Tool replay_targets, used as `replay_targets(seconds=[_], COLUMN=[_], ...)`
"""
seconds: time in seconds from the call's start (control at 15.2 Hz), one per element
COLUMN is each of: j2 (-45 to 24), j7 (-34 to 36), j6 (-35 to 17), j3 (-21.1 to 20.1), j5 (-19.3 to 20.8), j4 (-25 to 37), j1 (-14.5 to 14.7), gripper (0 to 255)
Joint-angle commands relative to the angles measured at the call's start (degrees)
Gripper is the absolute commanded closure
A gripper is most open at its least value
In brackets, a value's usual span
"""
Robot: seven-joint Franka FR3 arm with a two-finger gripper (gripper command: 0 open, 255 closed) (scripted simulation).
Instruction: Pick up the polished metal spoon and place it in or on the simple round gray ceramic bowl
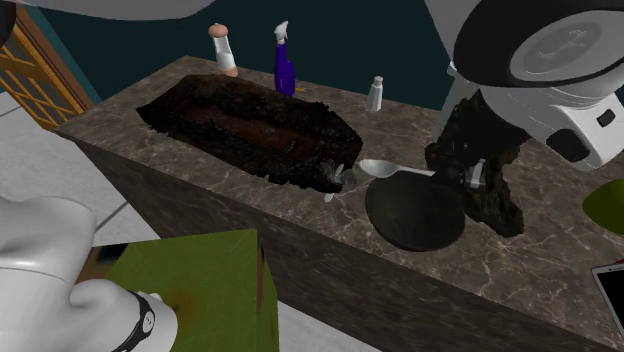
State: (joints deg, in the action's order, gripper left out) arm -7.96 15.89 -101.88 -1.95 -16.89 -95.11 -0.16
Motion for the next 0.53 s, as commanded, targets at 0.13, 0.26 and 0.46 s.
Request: replay_targets(seconds=[0.13, 0.26, 0.46], j2=[-2.54, -2.66, -2.93], j7=[-1.22, -1.60, -2.18], j6=[-1.28, -2.71, -4.83], j3=[0.33, 0.31, 0.27], j5=[-0.03, -0.13, -0.29], j4=[0.96, -0.40, -2.31], j1=[-0.44, -0.40, -0.34], gripper=[255, 255, 255])
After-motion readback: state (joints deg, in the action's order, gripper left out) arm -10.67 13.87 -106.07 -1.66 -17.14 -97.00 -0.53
